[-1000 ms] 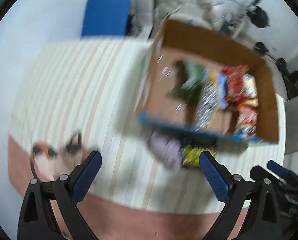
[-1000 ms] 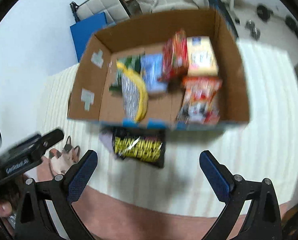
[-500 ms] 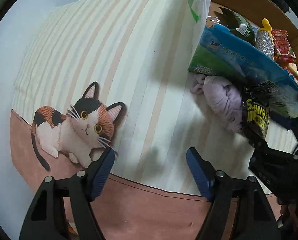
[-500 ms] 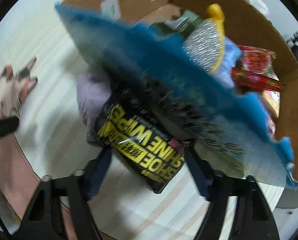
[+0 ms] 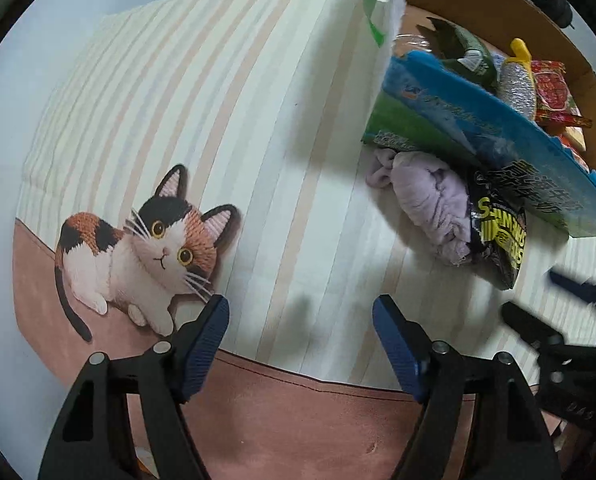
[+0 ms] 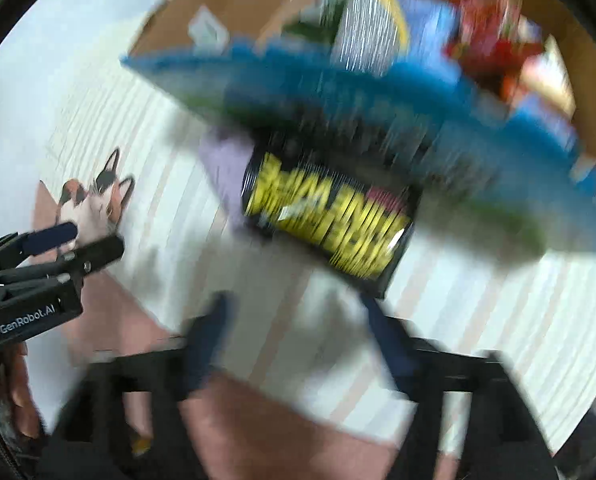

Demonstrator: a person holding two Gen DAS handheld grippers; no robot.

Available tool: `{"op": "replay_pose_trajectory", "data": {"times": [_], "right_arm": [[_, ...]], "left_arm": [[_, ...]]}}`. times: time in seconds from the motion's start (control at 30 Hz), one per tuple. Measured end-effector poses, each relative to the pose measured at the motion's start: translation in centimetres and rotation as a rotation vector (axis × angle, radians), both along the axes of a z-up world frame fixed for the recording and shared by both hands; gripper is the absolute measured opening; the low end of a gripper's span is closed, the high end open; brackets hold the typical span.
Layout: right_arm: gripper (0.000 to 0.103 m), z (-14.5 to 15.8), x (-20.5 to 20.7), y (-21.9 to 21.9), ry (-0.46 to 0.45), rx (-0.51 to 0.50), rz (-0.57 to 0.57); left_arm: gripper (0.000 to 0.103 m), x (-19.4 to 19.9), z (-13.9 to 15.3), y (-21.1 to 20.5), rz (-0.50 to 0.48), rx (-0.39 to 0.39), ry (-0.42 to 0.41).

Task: Organize soft objects
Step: 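Grasp the lilac cloth with the left gripper while the right grasps the black wipes pack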

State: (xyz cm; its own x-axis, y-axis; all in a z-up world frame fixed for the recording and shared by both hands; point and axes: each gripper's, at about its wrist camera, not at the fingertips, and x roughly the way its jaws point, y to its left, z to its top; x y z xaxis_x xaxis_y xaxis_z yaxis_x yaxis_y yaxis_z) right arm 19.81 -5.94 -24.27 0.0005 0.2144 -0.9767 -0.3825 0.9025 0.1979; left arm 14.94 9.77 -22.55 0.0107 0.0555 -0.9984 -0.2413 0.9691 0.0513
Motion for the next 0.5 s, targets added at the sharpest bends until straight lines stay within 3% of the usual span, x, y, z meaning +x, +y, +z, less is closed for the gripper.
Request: {"op": "replay_pose_trajectory", "data": {"times": [0.1,0.13,0.27,0.33,0.43,0.5], "right_arm": [[0.087,0.5,0.9,2.1,-0.130,-0.111,0.149],[0.087,-0.1,0.8,3.1,-0.175,-0.168,0.228],[0.084,-2.9,0.9,5.5,-0.275,-0.324,0.363],[0.059,-3.9,0.8,5.8,-0.279,-0.340,0.376],[0.052,-4.1,-0.5,5.9,-0.322,-0.369,0.368],[0.040,-3.8,-1.4,5.5,-0.326,-0.390,0.362]], "left_arm": [[0.073,-0.1,-0.7,0.6,0.007,0.015,0.014],[0.073,-0.2,-0.8,0.8,0.004,0.023,0.017],[0.073,-0.3,-1.5,1.2,-0.012,0.062,0.030],[0.073,-0.3,-1.7,1.2,-0.025,0.069,0.033],[0.073,0.0,-1.9,0.9,-0.040,0.045,0.027],[0.073,0.5,-1.8,0.5,-0.038,0.012,0.021]]}}
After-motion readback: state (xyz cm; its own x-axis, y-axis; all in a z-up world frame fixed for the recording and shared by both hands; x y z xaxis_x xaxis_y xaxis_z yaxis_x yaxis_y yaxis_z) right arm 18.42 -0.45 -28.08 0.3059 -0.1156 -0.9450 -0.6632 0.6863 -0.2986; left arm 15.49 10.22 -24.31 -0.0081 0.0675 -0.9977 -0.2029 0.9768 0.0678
